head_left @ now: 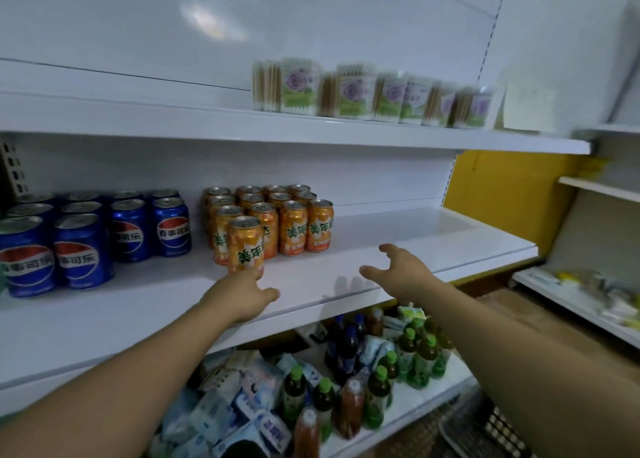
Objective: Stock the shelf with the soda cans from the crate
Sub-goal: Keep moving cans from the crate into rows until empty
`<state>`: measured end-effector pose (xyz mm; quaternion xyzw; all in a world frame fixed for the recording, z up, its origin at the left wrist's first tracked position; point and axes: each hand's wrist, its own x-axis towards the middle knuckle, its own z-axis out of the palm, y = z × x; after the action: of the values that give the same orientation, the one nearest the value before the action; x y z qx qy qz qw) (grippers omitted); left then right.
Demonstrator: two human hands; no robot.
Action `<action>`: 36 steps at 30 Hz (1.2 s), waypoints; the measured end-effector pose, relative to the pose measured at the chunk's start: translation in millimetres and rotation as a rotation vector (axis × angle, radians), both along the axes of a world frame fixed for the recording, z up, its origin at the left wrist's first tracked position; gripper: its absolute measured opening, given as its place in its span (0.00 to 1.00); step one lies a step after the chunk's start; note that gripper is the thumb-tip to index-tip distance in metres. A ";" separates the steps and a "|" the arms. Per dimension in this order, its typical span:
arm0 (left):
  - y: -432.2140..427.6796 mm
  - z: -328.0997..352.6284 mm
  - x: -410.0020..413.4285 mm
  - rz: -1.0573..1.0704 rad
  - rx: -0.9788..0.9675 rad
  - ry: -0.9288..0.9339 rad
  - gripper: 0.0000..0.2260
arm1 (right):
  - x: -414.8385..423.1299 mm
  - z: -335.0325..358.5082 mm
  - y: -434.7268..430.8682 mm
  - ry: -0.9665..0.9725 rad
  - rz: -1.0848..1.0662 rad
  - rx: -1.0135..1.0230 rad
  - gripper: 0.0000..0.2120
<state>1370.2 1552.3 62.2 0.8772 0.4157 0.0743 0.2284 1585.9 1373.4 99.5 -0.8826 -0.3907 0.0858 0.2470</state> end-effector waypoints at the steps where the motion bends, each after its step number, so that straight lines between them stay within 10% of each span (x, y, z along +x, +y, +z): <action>1: 0.3 -2.2 -3.2 0.005 0.020 0.043 0.33 | 2.4 -2.0 -5.4 0.008 -0.008 -0.009 0.39; 18: 26.8 -22.0 -92.6 0.129 0.151 0.321 0.33 | -86.4 -12.5 127.4 0.085 0.393 0.149 0.33; 29: 31.6 -28.4 -90.2 0.127 0.206 0.286 0.34 | -120.5 -34.9 190.7 0.141 0.276 0.450 0.42; 36: 27.2 -14.2 -85.9 0.106 0.126 0.302 0.35 | -108.5 -11.9 163.5 0.094 0.291 0.233 0.43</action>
<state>1284.4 1579.5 48.0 0.8678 0.4856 -0.0205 0.1038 1477.4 1536.9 87.6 -0.7773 -0.5094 0.1159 0.3505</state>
